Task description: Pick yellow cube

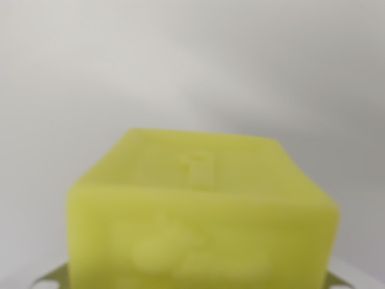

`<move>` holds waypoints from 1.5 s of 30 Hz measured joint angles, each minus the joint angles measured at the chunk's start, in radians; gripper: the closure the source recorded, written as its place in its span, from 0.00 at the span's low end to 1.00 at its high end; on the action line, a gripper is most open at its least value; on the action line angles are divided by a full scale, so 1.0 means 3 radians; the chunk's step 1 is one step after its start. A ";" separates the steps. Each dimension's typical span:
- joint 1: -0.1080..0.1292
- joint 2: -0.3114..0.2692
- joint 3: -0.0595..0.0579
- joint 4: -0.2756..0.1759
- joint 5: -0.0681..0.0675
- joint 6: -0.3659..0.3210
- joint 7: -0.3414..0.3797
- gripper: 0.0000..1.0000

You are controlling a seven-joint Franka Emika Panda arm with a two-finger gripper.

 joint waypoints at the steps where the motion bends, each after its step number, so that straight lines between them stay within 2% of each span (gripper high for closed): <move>1: 0.0000 -0.0017 0.0000 -0.0002 -0.0001 -0.0015 0.0001 1.00; 24: -0.0003 -0.0373 0.0000 -0.0004 -0.0030 -0.0371 0.0020 1.00; 45: -0.0005 -0.0650 0.0000 0.0073 -0.0050 -0.0725 0.0032 1.00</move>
